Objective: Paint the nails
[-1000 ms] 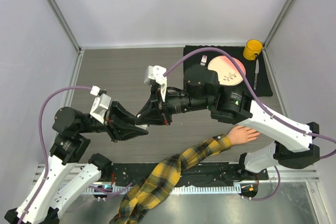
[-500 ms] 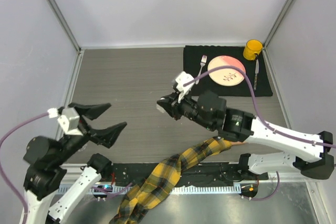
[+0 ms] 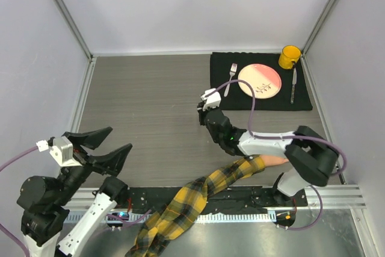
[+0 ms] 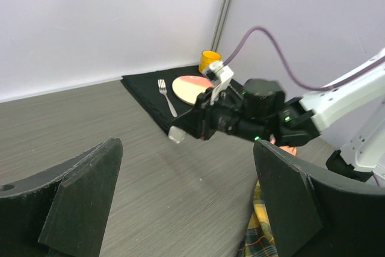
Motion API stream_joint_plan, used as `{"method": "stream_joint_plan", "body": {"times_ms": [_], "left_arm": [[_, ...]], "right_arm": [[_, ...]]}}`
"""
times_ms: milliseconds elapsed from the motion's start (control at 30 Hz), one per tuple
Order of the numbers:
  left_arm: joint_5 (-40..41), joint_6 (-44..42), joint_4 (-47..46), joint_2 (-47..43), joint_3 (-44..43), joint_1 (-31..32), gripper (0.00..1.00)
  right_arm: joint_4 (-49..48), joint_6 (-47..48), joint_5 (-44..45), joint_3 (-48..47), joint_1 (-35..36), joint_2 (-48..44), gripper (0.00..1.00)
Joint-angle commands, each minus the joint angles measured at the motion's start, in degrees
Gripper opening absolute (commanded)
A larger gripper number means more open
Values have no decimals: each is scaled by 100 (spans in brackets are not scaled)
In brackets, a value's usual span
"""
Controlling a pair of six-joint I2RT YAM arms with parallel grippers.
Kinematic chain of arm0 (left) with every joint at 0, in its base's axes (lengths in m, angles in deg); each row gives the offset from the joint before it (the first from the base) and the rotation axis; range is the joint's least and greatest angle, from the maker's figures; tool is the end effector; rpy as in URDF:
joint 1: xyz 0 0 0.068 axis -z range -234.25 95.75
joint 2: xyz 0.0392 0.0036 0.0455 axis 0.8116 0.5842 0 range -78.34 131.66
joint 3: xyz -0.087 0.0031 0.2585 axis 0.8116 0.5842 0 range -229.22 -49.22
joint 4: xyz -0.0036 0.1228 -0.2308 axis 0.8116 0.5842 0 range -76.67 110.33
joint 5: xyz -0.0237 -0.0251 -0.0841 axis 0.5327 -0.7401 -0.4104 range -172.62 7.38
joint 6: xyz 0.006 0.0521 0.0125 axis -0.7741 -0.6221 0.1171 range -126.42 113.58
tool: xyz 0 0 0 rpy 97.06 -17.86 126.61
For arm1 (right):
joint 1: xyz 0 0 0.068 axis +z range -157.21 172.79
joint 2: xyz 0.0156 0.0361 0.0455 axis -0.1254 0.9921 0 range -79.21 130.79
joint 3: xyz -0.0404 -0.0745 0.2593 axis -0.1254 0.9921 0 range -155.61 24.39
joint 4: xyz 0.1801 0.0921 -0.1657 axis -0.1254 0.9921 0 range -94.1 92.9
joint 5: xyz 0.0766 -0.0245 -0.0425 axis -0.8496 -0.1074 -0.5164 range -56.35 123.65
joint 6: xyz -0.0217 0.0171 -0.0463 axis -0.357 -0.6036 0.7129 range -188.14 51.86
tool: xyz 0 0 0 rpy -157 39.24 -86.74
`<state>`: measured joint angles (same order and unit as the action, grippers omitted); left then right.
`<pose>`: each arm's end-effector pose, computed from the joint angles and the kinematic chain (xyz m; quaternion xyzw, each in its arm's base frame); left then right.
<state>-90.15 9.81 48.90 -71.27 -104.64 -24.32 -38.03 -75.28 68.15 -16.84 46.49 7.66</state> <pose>-0.0173 0.0047 0.3931 0.1252 0.6121 -0.3433 0.7013 0.2064 0.2467 0.2229 -0.1207 0.7543 0.1069 0.6364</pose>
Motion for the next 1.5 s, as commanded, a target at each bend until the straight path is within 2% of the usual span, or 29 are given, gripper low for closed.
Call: {"method": "stream_joint_plan", "body": {"times_ms": [0, 200, 400, 700, 767, 800, 867, 900, 933, 1033, 1100, 1167, 1200, 1233, 1333, 1433, 1467], "left_arm": [[59, 302, -77, -206, 40, -5, 94], [164, 425, -147, -399, 101, -5, 93], [137, 425, -112, -408, 84, -5, 93], [173, 434, -112, -417, 84, -5, 92], [173, 425, -86, -417, 49, -5, 92], [155, 425, -94, -408, 40, -5, 92], [164, 425, -94, -408, 31, -5, 92], [155, 425, -94, -391, 22, -5, 92], [164, 381, -103, -373, 14, -5, 92], [182, 250, -77, -251, -100, -5, 92], [173, 197, -94, -171, -171, -5, 92], [147, 153, -164, -66, -180, -5, 92], [147, 153, -199, -31, -180, -5, 92], [129, 153, -235, 39, -162, -5, 92], [173, 152, -323, 145, -145, -5, 92], [173, 117, -393, 321, -136, -5, 92], [173, 100, -428, 391, -119, -5, 92]], "right_arm": [[-1274, -209, 345, -331, -271, 751, 0], [-1081, -517, 356, -692, -456, 1560, 0], [-1168, -596, 373, -702, -465, 1772, 0], [-975, -578, 355, -843, -465, 2106, 11], [-940, -587, 329, -843, -465, 2123, 15], [-914, -552, 303, -860, -474, 2106, 24], [-704, -473, 207, -921, -465, 2045, 35], [-520, -429, 197, -1070, -465, 2001, 42], [-300, -420, 197, -1158, -439, 1853, 54], [789, -376, 495, -1632, -377, 1536, 70], [1746, -385, 531, -2096, -368, 1097, 73], [2844, -534, 444, -2458, -368, 624, 81], [3283, -543, 365, -2930, -377, 490, 82], [4271, -665, 321, -3195, -368, 384, 81], [5742, -885, 224, -3909, -377, -230, 84], [6659, -983, 224, -4147, -377, -995, 86], [6828, -1000, 259, -4138, -377, -1205, 96]]}}
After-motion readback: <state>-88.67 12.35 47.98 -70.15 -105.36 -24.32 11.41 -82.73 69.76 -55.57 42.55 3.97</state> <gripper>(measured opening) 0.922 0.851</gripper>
